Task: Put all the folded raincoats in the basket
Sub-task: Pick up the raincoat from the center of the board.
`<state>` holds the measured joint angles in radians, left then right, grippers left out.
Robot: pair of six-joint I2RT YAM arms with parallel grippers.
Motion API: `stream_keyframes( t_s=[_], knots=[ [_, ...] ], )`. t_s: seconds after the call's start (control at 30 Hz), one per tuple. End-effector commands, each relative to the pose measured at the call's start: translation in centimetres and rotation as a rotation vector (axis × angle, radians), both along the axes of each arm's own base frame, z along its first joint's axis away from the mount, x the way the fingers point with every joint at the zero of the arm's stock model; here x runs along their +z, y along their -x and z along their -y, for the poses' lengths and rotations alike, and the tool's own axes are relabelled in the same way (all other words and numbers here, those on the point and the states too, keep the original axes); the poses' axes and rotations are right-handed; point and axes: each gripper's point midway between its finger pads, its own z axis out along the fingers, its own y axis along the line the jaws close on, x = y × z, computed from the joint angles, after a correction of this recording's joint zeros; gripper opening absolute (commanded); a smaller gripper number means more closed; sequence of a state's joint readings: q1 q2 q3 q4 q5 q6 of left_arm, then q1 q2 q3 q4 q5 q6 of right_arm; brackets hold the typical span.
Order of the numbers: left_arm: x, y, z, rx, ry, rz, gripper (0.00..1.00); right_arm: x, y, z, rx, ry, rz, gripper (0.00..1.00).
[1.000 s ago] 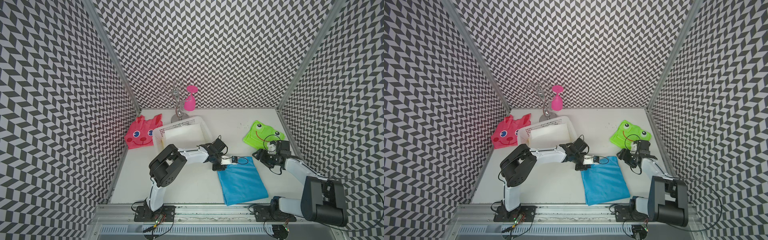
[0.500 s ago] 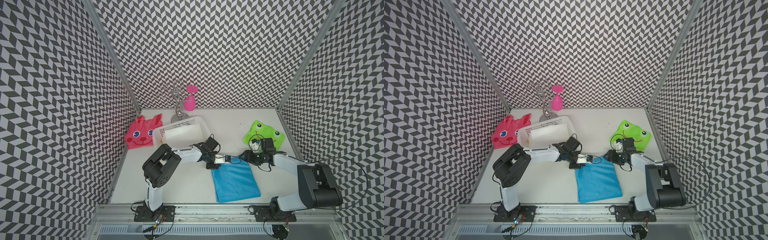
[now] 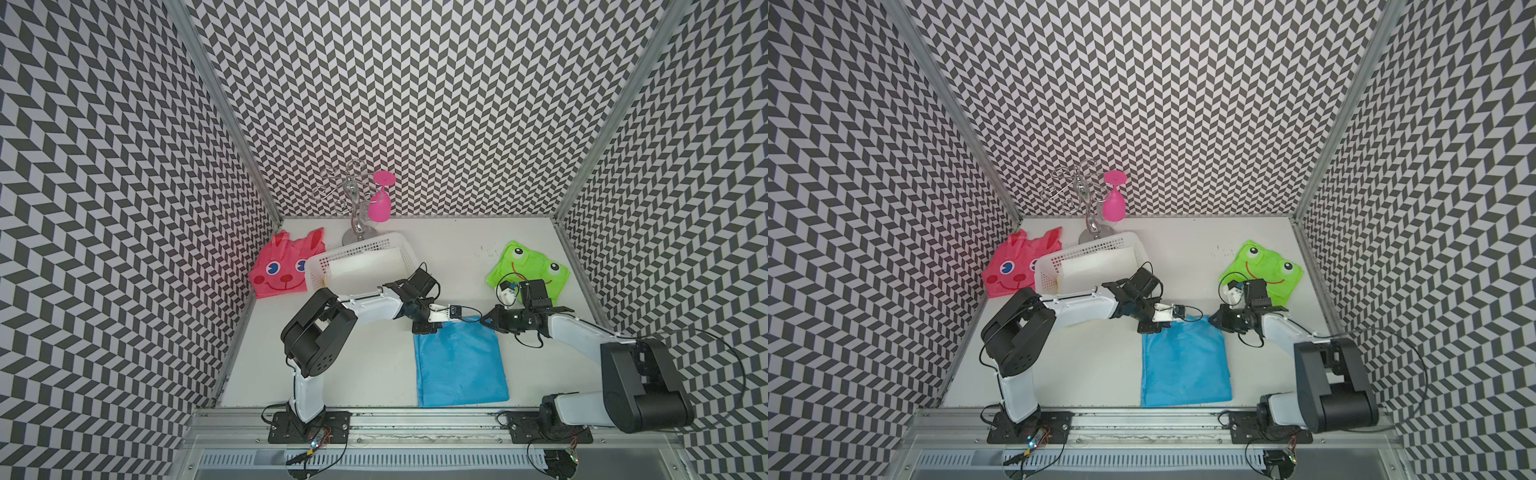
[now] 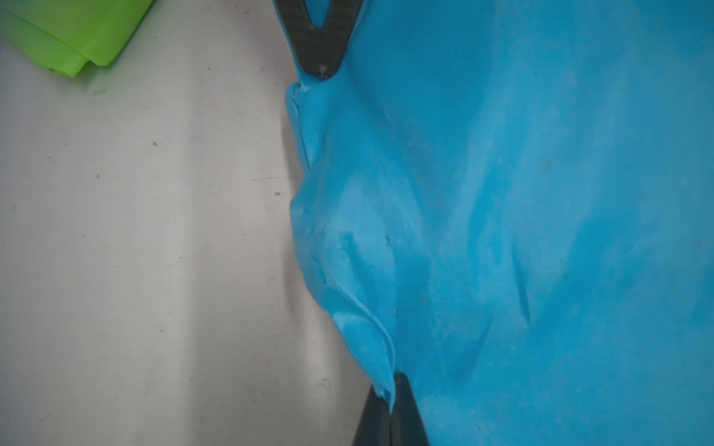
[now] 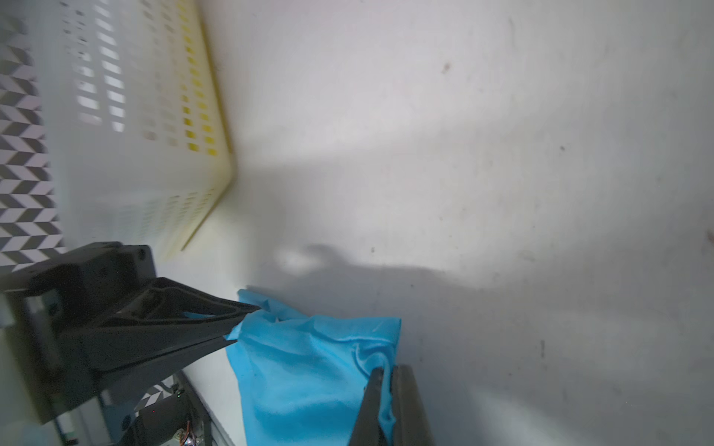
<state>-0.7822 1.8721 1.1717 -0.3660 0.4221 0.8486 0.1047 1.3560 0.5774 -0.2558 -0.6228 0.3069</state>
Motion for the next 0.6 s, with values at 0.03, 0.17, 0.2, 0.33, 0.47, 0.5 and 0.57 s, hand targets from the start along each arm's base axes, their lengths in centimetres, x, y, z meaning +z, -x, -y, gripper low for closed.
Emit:
stream_keyframes(
  t_s=[0.03,0.17,0.2,0.33,0.47,0.5,0.57],
  knots=[
    [4.3,0.1,0.0,0.020,0.058,-0.031,0.08,3.2,-0.5,-1.3,0.048,-0.073,0.110,0.00],
    [6.6,-0.5,-0.1,0.054,0.093,-0.110,0.78,3.8,-0.7,-1.0,0.045,-0.037,0.133,0.00],
    [7.1,-0.7,-0.1,0.056,0.107,-0.134,0.85,3.9,-0.7,-1.0,0.051,-0.030,0.136,0.00],
    [7.1,-1.9,0.1,0.064,0.123,-0.177,1.00,3.6,-1.0,-0.6,0.031,0.027,0.125,0.00],
    [4.6,-2.5,0.8,0.086,0.075,-0.212,0.99,1.7,-0.7,0.1,0.003,0.112,0.053,0.05],
    [4.0,-2.3,0.9,0.088,0.060,-0.216,0.98,1.2,-0.7,0.5,-0.011,0.132,0.031,0.23],
    [3.0,-2.0,0.9,0.087,0.044,-0.203,0.97,0.7,-0.7,1.1,-0.043,0.171,0.008,0.51]
  ],
)
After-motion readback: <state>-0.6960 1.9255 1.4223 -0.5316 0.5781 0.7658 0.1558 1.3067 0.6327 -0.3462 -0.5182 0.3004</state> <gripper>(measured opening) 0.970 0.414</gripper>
